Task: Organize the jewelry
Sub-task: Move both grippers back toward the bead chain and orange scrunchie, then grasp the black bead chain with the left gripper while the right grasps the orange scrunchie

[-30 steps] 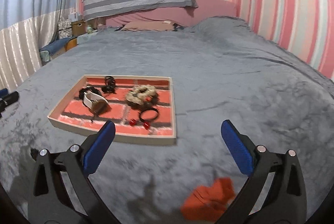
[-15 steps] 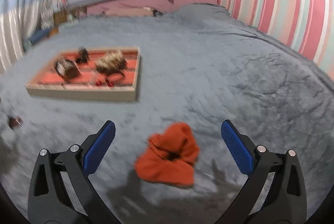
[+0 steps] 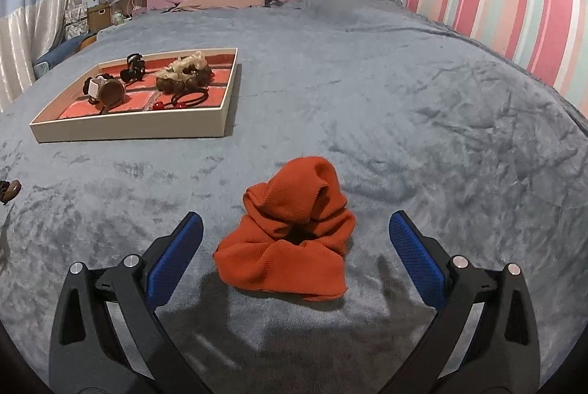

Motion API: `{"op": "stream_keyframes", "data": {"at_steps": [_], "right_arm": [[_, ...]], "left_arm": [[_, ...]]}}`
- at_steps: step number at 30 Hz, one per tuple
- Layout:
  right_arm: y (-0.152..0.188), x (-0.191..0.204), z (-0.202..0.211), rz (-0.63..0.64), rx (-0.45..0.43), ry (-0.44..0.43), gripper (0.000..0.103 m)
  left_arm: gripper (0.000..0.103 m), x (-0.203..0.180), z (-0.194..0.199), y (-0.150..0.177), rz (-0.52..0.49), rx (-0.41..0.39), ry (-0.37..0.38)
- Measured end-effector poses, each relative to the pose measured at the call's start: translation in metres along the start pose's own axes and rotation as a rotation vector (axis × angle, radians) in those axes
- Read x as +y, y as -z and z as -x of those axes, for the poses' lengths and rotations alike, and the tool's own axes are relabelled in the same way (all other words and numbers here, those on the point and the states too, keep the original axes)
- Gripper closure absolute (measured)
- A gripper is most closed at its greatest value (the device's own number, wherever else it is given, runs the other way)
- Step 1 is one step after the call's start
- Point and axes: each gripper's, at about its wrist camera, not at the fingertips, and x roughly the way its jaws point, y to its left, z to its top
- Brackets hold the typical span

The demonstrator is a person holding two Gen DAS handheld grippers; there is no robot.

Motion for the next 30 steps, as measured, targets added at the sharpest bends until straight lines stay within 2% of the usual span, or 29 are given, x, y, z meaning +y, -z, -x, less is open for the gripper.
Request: {"op": "stream_keyframes", "data": {"at_steps": [6, 11, 19, 21, 23, 24, 27, 29, 30], "right_arm": [[0.003, -0.001, -0.008, -0.015, 0.018, -0.007, 0.004], [0.005, 0.002, -0.014, -0.005, 0.033, -0.017, 0.004], [0.005, -0.002, -0.021, -0.037, 0.045, -0.041, 0.005], [0.005, -0.001, -0.023, -0.038, 0.048, -0.044, 0.005], [0.005, 0.001, -0.024, -0.031, 0.052, -0.048, 0.006], [0.005, 0.002, -0.025, -0.028, 0.055, -0.049, 0.007], [0.005, 0.004, -0.031, -0.019, 0.081, -0.054, 0.015], [0.004, 0.003, -0.032, -0.025, 0.085, -0.066, 0.018], [0.004, 0.003, -0.033, -0.028, 0.086, -0.070, 0.019]], "left_arm": [[0.008, 0.007, -0.011, 0.004, 0.027, 0.037, 0.019], [0.008, 0.005, -0.023, 0.006, 0.010, 0.084, 0.076], [0.009, 0.012, -0.028, 0.006, 0.046, 0.098, 0.156], [0.014, 0.009, -0.031, 0.006, 0.030, 0.109, 0.162], [0.026, 0.006, -0.035, 0.006, 0.017, 0.128, 0.168], [0.027, 0.005, -0.037, 0.006, 0.010, 0.137, 0.166], [0.037, 0.004, -0.039, 0.006, 0.001, 0.138, 0.172], [0.052, 0.004, -0.040, 0.006, 0.000, 0.141, 0.178], [0.054, 0.005, -0.041, 0.006, 0.003, 0.143, 0.186]]}}
